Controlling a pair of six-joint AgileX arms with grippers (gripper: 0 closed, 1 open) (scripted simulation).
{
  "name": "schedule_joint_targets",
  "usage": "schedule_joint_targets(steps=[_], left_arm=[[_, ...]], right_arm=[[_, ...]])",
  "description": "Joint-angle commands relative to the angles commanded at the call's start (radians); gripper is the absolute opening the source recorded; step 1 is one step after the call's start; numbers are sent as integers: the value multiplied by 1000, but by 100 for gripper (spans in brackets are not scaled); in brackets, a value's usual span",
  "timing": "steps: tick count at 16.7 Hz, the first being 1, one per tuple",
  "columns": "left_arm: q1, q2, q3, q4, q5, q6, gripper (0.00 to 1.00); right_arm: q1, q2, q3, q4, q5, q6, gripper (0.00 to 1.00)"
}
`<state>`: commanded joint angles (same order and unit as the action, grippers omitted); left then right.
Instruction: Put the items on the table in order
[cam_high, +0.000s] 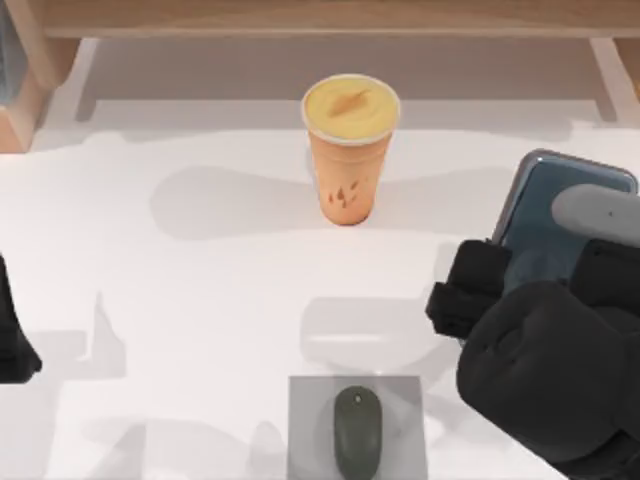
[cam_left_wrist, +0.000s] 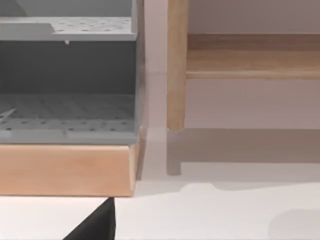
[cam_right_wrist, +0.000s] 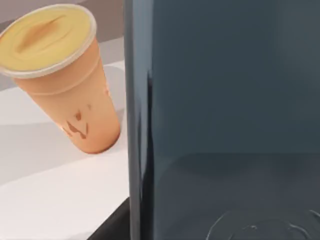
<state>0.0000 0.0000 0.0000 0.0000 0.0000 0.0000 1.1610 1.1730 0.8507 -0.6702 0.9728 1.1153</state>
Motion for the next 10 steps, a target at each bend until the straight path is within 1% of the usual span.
schedule_joint_targets(steps=[5,7,10], left_arm=[[0,0,0,0,0,0,100],[0,0,0,0,0,0,100],[0,0,0,0,0,0,100]], right_arm=[[-158,85,-67,114,46,-153,0],[-182,106,-70,134,51,-175,0],[-182,106,-70,134,51,-175,0]])
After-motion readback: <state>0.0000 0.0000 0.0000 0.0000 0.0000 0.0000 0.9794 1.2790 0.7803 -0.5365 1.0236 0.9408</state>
